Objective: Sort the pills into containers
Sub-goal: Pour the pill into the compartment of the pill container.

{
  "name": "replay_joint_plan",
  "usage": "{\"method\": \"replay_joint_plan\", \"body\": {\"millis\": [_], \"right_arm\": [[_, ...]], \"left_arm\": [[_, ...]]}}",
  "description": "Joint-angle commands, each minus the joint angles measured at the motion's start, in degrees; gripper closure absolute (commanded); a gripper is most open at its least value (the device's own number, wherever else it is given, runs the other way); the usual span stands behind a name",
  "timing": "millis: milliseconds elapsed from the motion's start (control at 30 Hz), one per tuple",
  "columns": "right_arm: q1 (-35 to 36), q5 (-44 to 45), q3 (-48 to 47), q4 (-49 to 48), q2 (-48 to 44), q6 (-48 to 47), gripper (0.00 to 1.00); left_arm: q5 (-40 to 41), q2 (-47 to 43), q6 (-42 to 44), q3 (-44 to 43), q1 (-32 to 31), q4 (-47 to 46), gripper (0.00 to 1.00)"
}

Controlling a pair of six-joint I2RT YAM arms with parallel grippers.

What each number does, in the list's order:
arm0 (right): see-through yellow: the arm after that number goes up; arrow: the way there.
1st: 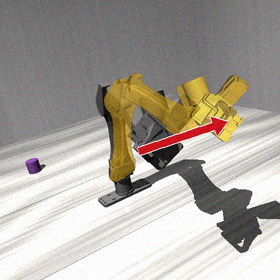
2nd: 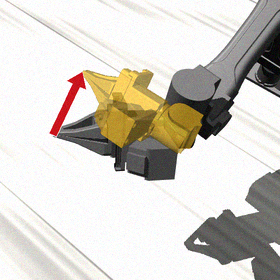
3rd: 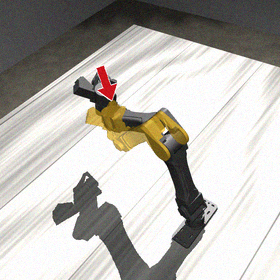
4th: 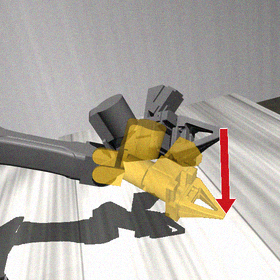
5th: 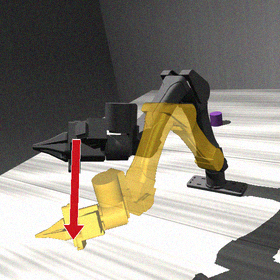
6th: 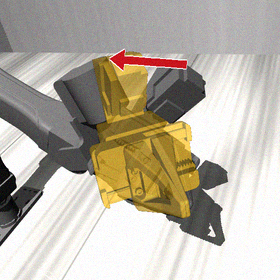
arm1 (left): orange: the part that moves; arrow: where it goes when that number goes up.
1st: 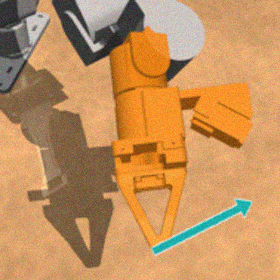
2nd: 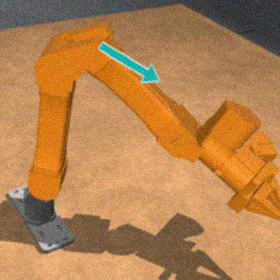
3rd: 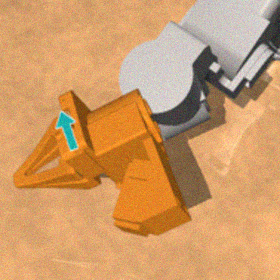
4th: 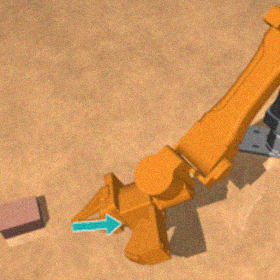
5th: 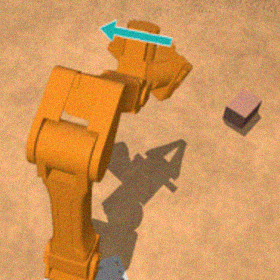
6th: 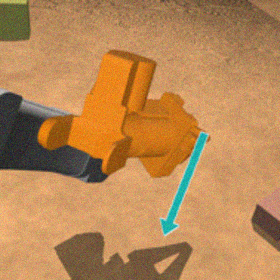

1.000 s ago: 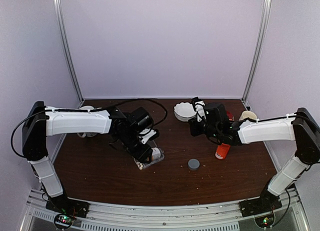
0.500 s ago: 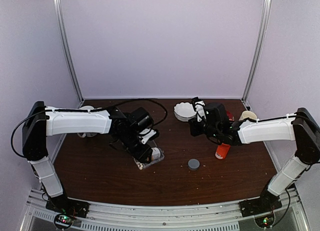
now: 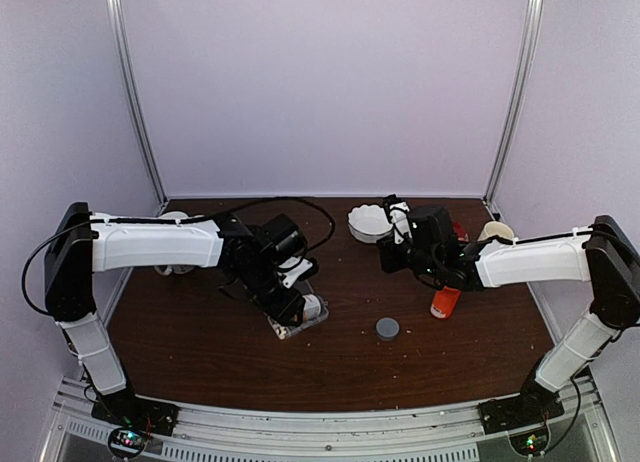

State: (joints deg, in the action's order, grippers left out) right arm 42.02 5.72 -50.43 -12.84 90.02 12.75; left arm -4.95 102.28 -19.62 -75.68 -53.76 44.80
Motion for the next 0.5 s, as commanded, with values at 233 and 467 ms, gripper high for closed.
{"method": "replay_joint_plan", "body": {"millis": [233,467], "right_arm": [[0.3,-0.8,-1.5,0.4,0.5,-0.5,1.00],[0.2,-0.9,-1.5,0.4,0.4,-0.5,1.00]], "left_arm": [[1.4,-0.8,0.9,-1.3,-0.5,-1.6,1.00],[0.5,-0.4,0.8,-1.3,-0.5,-2.0,1.00]]}}
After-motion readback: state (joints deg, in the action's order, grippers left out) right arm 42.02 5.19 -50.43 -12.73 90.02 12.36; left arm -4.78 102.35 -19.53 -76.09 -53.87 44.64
